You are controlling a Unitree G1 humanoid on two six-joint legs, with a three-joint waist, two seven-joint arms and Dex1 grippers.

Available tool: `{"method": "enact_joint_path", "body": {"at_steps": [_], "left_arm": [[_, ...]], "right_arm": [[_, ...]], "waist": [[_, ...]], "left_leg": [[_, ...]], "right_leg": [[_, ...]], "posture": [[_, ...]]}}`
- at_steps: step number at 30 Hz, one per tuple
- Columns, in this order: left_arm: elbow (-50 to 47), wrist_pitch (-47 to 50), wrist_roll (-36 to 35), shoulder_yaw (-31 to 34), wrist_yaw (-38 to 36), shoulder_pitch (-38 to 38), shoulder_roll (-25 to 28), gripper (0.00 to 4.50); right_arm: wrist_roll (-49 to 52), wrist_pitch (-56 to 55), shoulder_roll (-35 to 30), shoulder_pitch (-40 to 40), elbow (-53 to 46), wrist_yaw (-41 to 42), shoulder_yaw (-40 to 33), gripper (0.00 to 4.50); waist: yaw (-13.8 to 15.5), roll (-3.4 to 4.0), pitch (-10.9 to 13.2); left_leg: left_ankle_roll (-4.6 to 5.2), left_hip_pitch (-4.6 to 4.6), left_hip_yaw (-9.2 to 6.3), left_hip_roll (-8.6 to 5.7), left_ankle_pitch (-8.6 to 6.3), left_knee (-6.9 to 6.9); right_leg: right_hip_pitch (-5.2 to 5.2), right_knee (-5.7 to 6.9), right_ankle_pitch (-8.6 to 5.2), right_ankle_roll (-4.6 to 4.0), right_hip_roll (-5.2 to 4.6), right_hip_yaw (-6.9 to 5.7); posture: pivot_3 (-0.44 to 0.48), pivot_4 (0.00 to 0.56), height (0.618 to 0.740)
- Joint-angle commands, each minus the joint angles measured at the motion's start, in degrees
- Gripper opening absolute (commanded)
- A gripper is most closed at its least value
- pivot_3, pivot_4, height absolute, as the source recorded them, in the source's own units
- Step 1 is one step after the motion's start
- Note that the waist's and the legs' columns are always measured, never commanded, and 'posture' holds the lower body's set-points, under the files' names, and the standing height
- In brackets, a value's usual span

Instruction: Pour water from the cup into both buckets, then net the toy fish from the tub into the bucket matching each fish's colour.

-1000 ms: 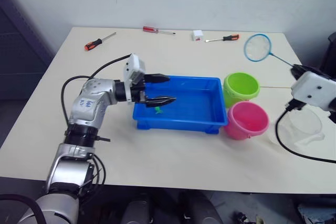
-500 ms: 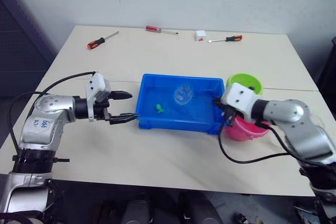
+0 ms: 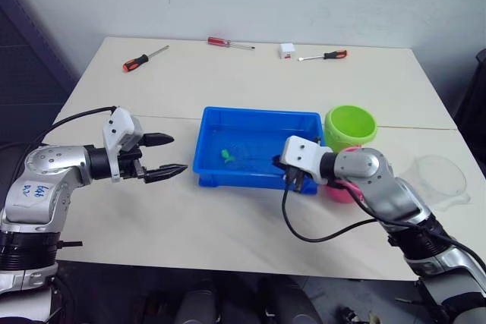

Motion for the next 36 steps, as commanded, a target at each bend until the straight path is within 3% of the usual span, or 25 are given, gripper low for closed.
{"method": "enact_joint_path", "body": {"at_steps": [1, 7, 15, 24, 28, 34, 36], "left_arm": [[-1.5, -0.6, -1.3, 1.7, 0.4, -0.4, 0.5, 4.48], [-0.3, 0.8, -4.0, 1.5, 0.5, -3.5, -1.4, 4.48], [-0.5, 5.2, -9.5, -4.8, -0.4, -13.4, -11.8, 4.48], [5.1, 2.7, -9.1, -11.1, -3.2, -21.0, -20.1, 4.48], [6.0, 0.9, -7.7, -12.7, -3.8, -22.3, -22.1, 4.48], [7.7, -0.4, -6.7, -13.2, -4.1, -22.8, -22.9, 4.48], [7.9, -0.6, -6.5, -13.1, -4.2, -22.8, -22.9, 4.48]], "right_arm": [[3.3, 5.1, 1.1, -0.7, -3.1, 0.2, -3.7, 0.00], [11.1, 17.3, 1.4, 0.9, -9.1, -0.2, -10.9, 0.00], [26.4, 34.8, -2.5, 8.4, -22.3, -2.3, -35.2, 0.00], [30.8, 38.0, -10.3, 19.3, -26.2, -4.8, -57.6, 0.00], [26.4, 31.7, -12.7, 22.2, -25.5, -8.4, -58.2, 0.00], [10.3, 11.3, -20.4, 28.5, -21.9, -12.7, -48.3, 0.00], [1.2, -0.5, -26.1, 31.7, -18.5, -13.9, -44.4, 0.00]], "waist": [[0.1, 0.00, 0.0], [0.3, -0.01, 0.0], [0.6, -0.02, 0.0], [0.2, -0.02, 0.0], [0.1, -0.02, 0.0], [0.3, -0.02, 0.0], [0.4, -0.02, 0.0]], "left_leg": [[0.00, 0.00, 0.00, 0.00, 0.00, 0.00], [0.03, -0.06, -0.05, 0.00, -0.02, -0.01], [0.08, -0.15, -0.11, -0.04, -0.05, -0.02], [0.04, -0.05, -0.07, -0.04, -0.02, -0.07], [0.02, -0.02, -0.02, -0.04, -0.01, -0.06], [-0.04, 0.01, 0.02, -0.04, 0.02, -0.06], [-0.04, 0.00, 0.01, -0.04, 0.02, -0.06]], "right_leg": [[0.00, -0.01, 0.00, 0.00, 0.00, -0.01], [0.01, -0.03, 0.00, 0.00, -0.02, -0.07], [0.06, -0.02, 0.01, 0.01, -0.04, -0.12], [0.08, -0.14, 0.01, 0.01, 0.02, -0.05], [0.10, -0.14, 0.01, 0.01, 0.03, 0.02], [0.09, -0.10, 0.00, 0.01, 0.06, 0.09], [0.09, -0.13, 0.00, 0.01, 0.06, 0.07]], "posture": [[0.000, 0.150, 0.740], [0.000, 0.150, 0.740], [0.000, 0.150, 0.740], [0.000, 0.150, 0.740], [0.000, 0.150, 0.740], [0.000, 0.150, 0.740], [0.000, 0.150, 0.740]]}}
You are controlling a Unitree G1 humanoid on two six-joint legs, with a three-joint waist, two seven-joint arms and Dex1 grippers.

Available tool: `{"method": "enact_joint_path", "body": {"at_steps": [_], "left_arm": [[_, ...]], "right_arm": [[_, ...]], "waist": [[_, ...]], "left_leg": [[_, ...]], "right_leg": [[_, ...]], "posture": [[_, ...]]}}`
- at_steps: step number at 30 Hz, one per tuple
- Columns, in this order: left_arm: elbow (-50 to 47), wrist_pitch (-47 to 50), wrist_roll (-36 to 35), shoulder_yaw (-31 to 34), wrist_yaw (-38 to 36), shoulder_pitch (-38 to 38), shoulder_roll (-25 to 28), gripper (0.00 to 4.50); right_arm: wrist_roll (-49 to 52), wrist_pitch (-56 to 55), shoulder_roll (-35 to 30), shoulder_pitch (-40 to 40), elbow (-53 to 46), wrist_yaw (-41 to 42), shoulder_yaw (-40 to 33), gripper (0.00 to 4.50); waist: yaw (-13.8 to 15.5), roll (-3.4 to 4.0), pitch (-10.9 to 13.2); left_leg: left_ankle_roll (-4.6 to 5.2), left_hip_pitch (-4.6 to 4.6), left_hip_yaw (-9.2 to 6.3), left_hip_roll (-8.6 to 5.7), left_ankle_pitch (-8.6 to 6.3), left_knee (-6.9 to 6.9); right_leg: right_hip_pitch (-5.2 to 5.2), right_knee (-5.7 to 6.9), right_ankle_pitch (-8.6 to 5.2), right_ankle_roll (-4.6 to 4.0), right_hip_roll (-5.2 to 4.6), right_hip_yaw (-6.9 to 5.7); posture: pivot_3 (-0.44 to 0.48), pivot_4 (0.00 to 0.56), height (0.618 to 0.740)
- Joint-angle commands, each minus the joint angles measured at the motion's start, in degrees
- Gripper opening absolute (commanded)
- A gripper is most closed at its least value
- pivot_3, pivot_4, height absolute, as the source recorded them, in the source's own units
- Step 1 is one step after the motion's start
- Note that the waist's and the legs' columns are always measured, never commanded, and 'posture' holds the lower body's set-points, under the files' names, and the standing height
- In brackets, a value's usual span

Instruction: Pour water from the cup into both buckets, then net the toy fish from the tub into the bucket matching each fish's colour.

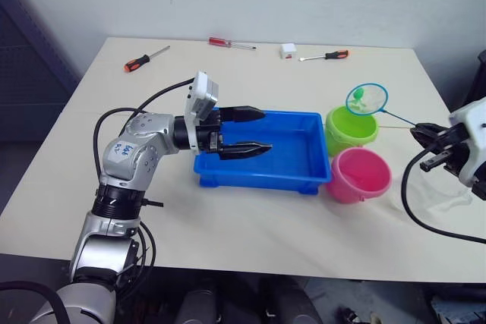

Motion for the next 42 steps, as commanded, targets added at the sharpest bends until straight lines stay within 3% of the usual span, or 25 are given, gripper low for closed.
{"method": "enact_joint_path", "body": {"at_steps": [1, 3, 9, 14, 17, 21, 25, 28, 31, 33, 38, 40, 42], "left_arm": [[0.0, -1.1, 0.2, 0.2, -0.5, -0.7, -0.1, 4.48], [0.2, -1.2, 0.3, 0.4, -0.3, -0.7, -0.1, 4.48], [0.2, -1.5, 0.4, 0.8, 0.0, -0.4, 0.0, 4.48], [0.8, -1.9, 0.7, 1.0, 0.0, -0.4, 0.3, 4.48], [0.6, -1.9, 0.7, 0.9, -0.4, 0.0, 0.9, 4.48], [-2.7, 0.5, -0.4, 1.1, -3.7, 2.5, 5.7, 4.48], [-9.5, 7.2, -5.8, 5.2, -10.0, 8.2, 16.7, 4.48], [-14.1, 8.8, -7.4, 7.5, -12.1, 13.4, 22.7, 4.48], [-20.9, 7.6, -5.3, 9.8, -12.6, 24.2, 29.6, 4.48], [-22.5, 5.2, -3.4, 10.1, -12.0, 29.3, 31.4, 4.48], [-23.0, 2.3, 0.3, 12.2, -5.9, 34.8, 30.9, 4.48], [-23.2, 3.4, -0.9, 13.2, -4.8, 35.0, 30.7, 4.48], [-23.2, 4.0, -1.8, 13.9, -4.5, 35.1, 30.6, 4.50]], "right_arm": [[-18.2, -22.7, -10.4, 4.7, 5.5, -3.9, 5.6, 0.00], [-31.4, -38.5, -20.0, 9.0, 10.9, -7.2, 10.8, 0.00], [-36.8, -47.7, -20.4, 5.5, 20.3, -15.8, 8.3, 0.00], [-34.7, -52.9, -18.3, 6.2, 21.5, -13.6, 6.8, 0.00], [-23.8, -47.6, -11.1, 2.6, 19.7, -11.6, 4.1, 0.00], [5.5, -30.1, -1.6, -2.4, 8.9, -1.4, 3.1, 0.00], [31.4, -15.3, -0.6, -1.2, -1.4, 7.6, 2.7, 0.00], [36.6, -11.8, -0.7, -0.5, -3.4, 11.7, 5.4, 0.00], [30.4, -15.1, 0.6, 0.9, -1.9, 18.7, 17.4, 0.00], [25.0, -19.6, 2.5, 1.2, 0.6, 21.4, 23.2, 0.00], [5.1, -34.3, 7.9, -0.8, 14.5, 21.4, 37.1, 0.00], [2.1, -36.8, 8.7, -1.0, 17.3, 21.7, 38.7, 0.00], [0.2, -38.8, 8.8, -0.6, 18.4, 21.6, 38.9, 0.87]], "waist": [[0.0, 0.03, 0.0], [0.0, 0.03, 0.0], [0.0, -0.15, 0.0], [-0.1, -0.15, 0.0], [-0.1, -0.15, 0.0], [-0.6, -0.10, 0.0], [-0.6, -0.06, 0.0], [-0.1, -0.06, 0.0], [-0.1, -0.09, 0.0], [-0.2, -0.09, 0.0], [0.1, -0.14, -0.1], [0.1, -0.12, 0.0], [-0.1, -0.10, 0.0]], "left_leg": [[0.00, -0.01, 0.01, 0.00, 0.00, 0.01], [0.01, -0.02, 0.04, -0.02, -0.01, 0.01], [-0.03, 0.02, 0.06, 0.03, 0.02, 0.04], [-0.05, 0.05, 0.06, 0.04, 0.03, 0.04], [-0.05, 0.05, 0.04, 0.04, 0.03, 0.05], [-0.07, 0.13, 0.07, 0.04, 0.04, 0.07], [-0.18, 0.14, -0.08, 0.16, 0.10, -0.03], [-0.09, 0.13, -0.16, 0.15, 0.05, -0.02], [0.27, 0.16, -0.15, 0.08, -0.14, -0.03], [0.31, 0.19, -0.15, 0.07, -0.16, -0.07], [0.54, 0.09, -0.16, -0.02, -0.26, -0.01], [0.55, 0.08, -0.15, -0.02, -0.27, -0.03], [0.48, 0.00, -0.13, -0.02, -0.23, -0.06]], "right_leg": [[0.00, -0.01, 0.00, 0.00, -0.01, 0.00], [0.01, -0.06, 0.00, 0.01, 0.00, 0.02], [0.02, -0.03, 0.00, 0.01, 0.05, 0.05], [0.02, 0.01, 0.00, 0.01, 0.06, 0.04], [0.08, -0.01, 0.00, 0.01, 0.06, 0.02], [0.07, 0.10, 0.00, 0.01, 0.07, 0.07], [0.05, 0.17, 0.01, -0.02, 0.12, -0.07], [0.16, 0.02, 0.01, -0.03, 0.06, -0.14], [0.32, -0.26, 0.02, -0.04, -0.07, -0.14], [0.41, -0.48, 0.02, -0.03, -0.10, -0.15], [0.31, -0.43, 0.02, -0.02, -0.19, -0.19], [0.26, -0.40, 0.03, -0.03, -0.19, -0.18], [0.13, -0.34, 0.03, -0.03, -0.18, -0.18]], "posture": [[0.000, 0.150, 0.740], [0.000, 0.150, 0.740], [0.000, 0.150, 0.740], [0.000, 0.150, 0.740], [0.000, 0.150, 0.740], [0.000, 0.150, 0.740], [0.000, 0.150, 0.740], [0.000, 0.150, 0.740], [0.000, 0.150, 0.740], [0.000, 0.150, 0.740], [0.000, 0.150, 0.740], [0.000, 0.150, 0.740], [0.000, 0.150, 0.740]]}}
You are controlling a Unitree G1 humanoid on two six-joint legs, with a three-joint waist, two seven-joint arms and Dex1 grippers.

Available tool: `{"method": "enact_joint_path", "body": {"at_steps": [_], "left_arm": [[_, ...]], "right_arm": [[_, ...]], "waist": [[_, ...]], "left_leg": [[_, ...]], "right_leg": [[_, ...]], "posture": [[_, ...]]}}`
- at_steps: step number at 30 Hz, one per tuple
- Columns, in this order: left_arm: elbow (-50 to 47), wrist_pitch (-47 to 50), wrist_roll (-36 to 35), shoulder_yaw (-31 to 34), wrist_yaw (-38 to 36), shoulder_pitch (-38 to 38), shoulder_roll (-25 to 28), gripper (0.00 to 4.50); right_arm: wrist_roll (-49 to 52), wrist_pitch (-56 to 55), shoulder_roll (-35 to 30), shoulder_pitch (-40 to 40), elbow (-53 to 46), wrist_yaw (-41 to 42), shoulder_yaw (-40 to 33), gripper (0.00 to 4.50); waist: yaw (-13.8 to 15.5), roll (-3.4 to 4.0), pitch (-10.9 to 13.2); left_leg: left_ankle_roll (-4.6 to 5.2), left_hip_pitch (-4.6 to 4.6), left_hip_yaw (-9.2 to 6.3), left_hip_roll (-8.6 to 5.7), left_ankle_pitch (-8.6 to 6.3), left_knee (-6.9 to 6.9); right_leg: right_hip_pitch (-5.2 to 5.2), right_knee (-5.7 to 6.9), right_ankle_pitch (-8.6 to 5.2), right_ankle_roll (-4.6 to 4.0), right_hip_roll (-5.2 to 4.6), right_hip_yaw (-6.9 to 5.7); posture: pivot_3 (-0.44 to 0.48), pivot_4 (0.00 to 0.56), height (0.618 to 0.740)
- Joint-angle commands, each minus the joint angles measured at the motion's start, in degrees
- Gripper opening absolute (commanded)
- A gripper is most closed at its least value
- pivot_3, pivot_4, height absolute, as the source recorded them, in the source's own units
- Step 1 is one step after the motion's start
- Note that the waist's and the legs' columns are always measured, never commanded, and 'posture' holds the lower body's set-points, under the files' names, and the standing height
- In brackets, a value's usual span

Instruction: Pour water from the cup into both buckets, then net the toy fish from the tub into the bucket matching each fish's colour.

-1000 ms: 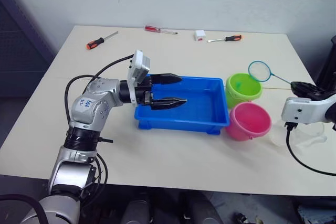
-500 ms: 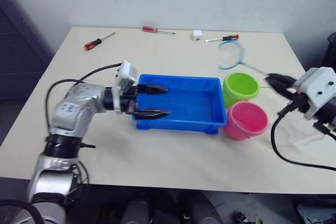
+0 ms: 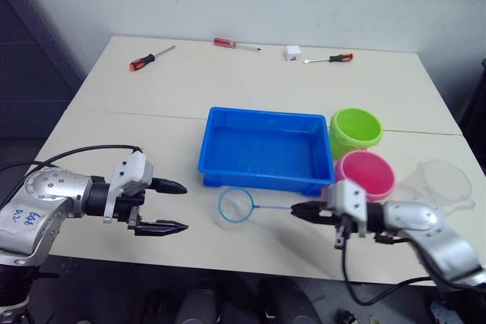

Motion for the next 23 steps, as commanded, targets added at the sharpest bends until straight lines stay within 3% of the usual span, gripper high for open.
{"method": "enact_joint_path", "body": {"at_steps": [1, 4, 7, 8, 12, 16, 20, 23], "left_arm": [[-1.8, 0.6, -1.9, 2.3, 0.9, -0.1, 0.2, 4.50], [-0.1, 0.9, -2.6, 2.2, 0.6, -1.0, -0.1, 4.50], [3.2, 1.6, -4.3, 1.9, -0.1, -4.4, -1.0, 4.50], [4.5, 2.0, -4.9, 2.0, 0.0, -5.9, -1.4, 4.50], [10.4, 2.6, -5.8, 2.7, -0.3, -11.5, -2.2, 4.50], [16.2, -1.3, -2.6, 0.8, -1.0, -15.7, -3.3, 4.50], [20.6, -4.1, -0.6, -1.2, -1.6, -19.5, -4.6, 4.50], [22.4, -6.7, 0.4, -2.5, -4.0, -21.2, -5.5, 4.50]], "right_arm": [[-3.2, -4.6, -0.1, 0.1, 0.5, -0.1, -0.6, 1.22], [-3.6, -4.3, 0.1, 1.5, -0.5, -2.1, -2.9, 2.67], [0.7, 1.2, -1.9, 6.5, -7.3, -5.1, -12.5, 4.20], [3.2, 3.7, -2.4, 9.1, -10.1, -5.6, -17.2, 4.47], [12.4, 12.7, -2.1, 20.3, -17.4, -6.6, -39.0, 4.47], [15.9, 17.0, 1.3, 29.6, -17.1, -7.5, -57.9, 4.47], [16.9, 17.7, 4.8, 36.0, -16.5, -7.2, -67.0, 4.47], [17.0, 17.1, 5.9, 38.6, -16.5, -6.7, -68.3, 4.47]], "waist": [[-0.1, 0.01, 0.0], [-0.3, 0.01, 0.0], [0.1, 0.03, 0.0], [0.2, 0.06, 0.0], [0.8, 0.03, 0.0], [1.2, 0.02, 0.0], [1.2, 0.02, 0.0], [1.1, 0.02, 0.0]], "left_leg": [[-0.03, 0.00, 0.00, 0.00, 0.01, -0.02], [-0.03, 0.05, 0.00, 0.01, 0.01, -0.02], [-0.03, 0.06, -0.01, 0.01, 0.01, -0.02], [-0.03, 0.07, -0.03, 0.01, 0.02, -0.01], [-0.04, 0.04, -0.07, 0.01, 0.01, -0.02], [-0.03, 0.08, -0.03, 0.01, -0.01, -0.03], [-0.01, 0.13, 0.01, 0.01, -0.01, -0.11], [-0.02, 0.14, 0.03, 0.01, -0.01, -0.14]], "right_leg": [[-0.01, 0.02, 0.00, 0.00, 0.01, 0.00], [0.02, 0.08, 0.00, 0.00, 0.03, 0.02], [0.00, 0.18, 0.00, 0.00, 0.03, 0.01], [0.02, 0.18, 0.00, 0.00, 0.03, -0.02], [0.08, 0.09, 0.00, 0.00, 0.06, -0.06], [0.12, 0.02, 0.00, 0.00, 0.08, -0.01], [0.12, 0.02, 0.00, 0.00, 0.08, 0.04], [0.11, 0.02, 0.00, 0.00, 0.09, 0.07]], "posture": [[0.000, 0.150, 0.740], [0.000, 0.150, 0.740], [0.000, 0.150, 0.740], [0.000, 0.150, 0.740], [0.000, 0.150, 0.740], [0.000, 0.150, 0.740], [0.000, 0.150, 0.740], [0.000, 0.150, 0.740]]}}
